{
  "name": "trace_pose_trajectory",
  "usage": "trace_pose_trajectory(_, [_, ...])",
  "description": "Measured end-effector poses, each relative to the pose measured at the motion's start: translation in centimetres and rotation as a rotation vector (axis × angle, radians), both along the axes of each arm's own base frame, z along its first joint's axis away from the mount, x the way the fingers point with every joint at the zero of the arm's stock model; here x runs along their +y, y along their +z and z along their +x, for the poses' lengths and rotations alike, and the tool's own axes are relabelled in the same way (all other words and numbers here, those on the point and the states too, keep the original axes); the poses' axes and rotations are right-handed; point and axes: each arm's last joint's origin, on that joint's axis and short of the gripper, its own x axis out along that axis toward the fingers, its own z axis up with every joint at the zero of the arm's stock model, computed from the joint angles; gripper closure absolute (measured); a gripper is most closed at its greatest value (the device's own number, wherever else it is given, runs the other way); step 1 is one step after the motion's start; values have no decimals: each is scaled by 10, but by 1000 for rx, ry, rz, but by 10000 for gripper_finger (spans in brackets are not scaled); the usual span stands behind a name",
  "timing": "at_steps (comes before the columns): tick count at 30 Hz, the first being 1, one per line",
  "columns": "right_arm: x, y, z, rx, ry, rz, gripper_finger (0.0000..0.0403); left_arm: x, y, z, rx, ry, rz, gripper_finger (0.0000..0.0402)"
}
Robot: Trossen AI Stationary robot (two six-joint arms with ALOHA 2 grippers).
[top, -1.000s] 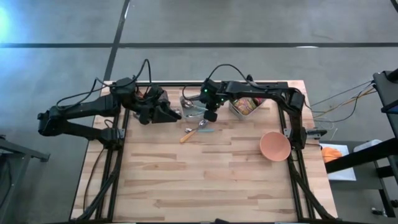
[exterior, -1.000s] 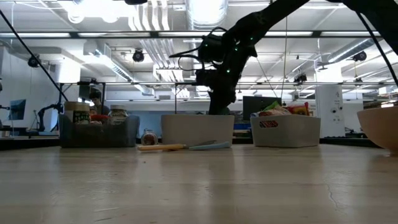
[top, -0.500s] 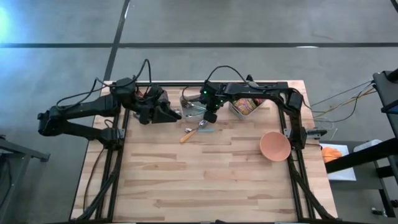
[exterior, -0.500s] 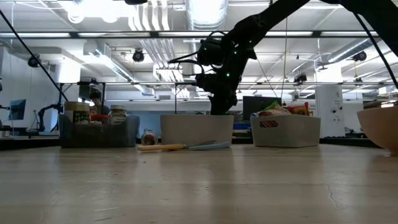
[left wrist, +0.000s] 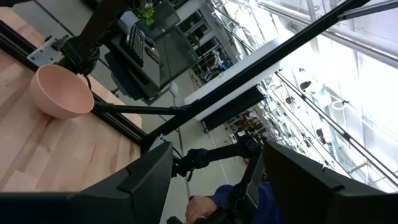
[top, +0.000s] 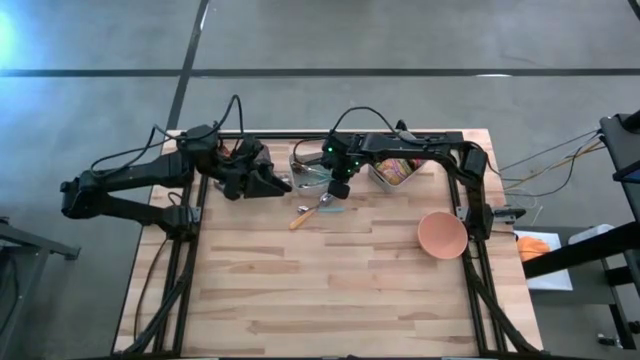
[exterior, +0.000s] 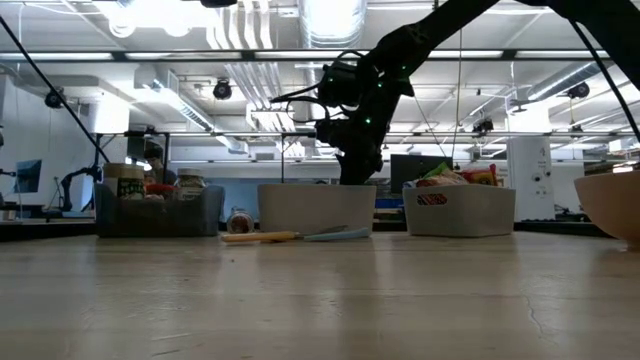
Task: Pick & Place Food Item
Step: Put the green spoon into the right gray bin
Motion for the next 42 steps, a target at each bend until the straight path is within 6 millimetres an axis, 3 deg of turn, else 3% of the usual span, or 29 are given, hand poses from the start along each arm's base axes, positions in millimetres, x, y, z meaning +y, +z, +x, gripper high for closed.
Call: trace_pose_trajectory(42, [3,-1,1,-18,76,50,394,0,0,0,1,0,-3,150])
